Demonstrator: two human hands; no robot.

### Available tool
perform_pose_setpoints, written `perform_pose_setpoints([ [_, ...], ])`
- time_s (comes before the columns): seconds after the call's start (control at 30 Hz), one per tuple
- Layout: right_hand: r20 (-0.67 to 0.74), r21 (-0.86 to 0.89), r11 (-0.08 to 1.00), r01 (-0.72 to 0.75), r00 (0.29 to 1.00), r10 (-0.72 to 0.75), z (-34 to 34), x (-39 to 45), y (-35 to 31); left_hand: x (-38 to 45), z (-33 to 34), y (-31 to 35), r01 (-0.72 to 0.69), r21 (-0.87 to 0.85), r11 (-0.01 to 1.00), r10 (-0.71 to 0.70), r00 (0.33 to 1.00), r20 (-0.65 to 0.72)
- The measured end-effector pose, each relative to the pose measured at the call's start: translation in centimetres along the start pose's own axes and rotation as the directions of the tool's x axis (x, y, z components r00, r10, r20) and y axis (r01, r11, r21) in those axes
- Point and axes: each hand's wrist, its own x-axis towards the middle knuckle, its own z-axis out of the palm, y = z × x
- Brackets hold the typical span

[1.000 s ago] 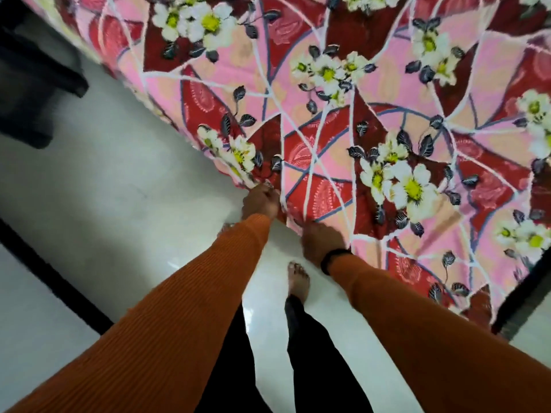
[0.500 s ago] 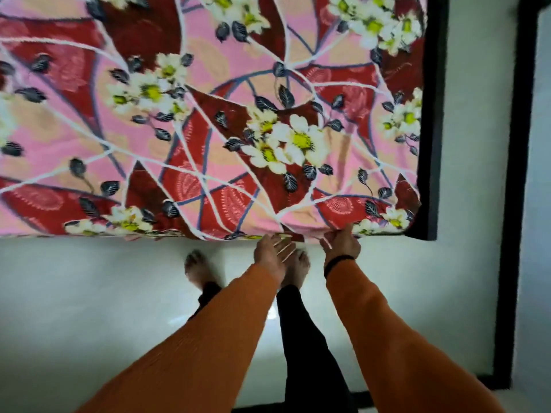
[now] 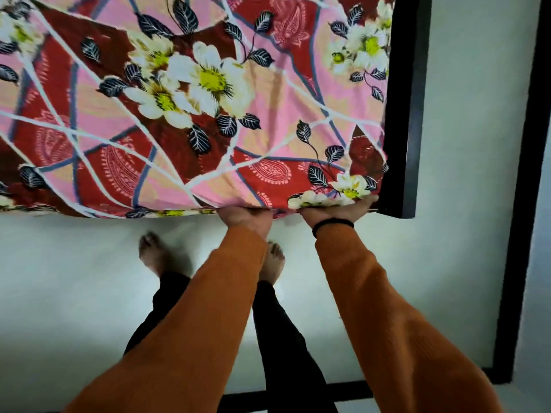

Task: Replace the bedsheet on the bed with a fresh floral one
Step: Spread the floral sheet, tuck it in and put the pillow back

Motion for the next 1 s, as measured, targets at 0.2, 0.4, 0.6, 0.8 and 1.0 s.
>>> perform_pose_setpoints([
  [0.2,-0.133,0.125,0.990,-0.071,0.987,0.088,0.9,-0.4,-1.5,0.1,-0.1,0.1,0.025,-0.063,0.998,-0.024,0.999,0.021],
  [0.4,0.141,-0.020,0.995,-0.098,0.985,0.100,-2.6,1.1,-3.5,0.7,-0.8,-0.5,-0.056,-0.028,0.998,0.057,0.997,0.051],
  [0.6,0.028,-0.461,0.880,0.116,0.993,-0.116,-2.1,2.7,-7.8,2.1,-1.3,-1.0,-0.047,-0.101,0.994,0.060,0.990,0.125],
  [0.8,0.782,-0.542,-0.488,0.684,0.197,-0.591,0.6,-1.5,-6.5,2.5,-0.7,-1.3,0.020,-0.102,0.995,-0.012,0.997,0.074],
  [1.0,0.926,0.205,-0.794,0.572,0.151,0.347,4.5,-3.4,5.8,0.3,-1.4,1.4,0.118,0.076,0.990,-0.127,0.984,0.128],
])
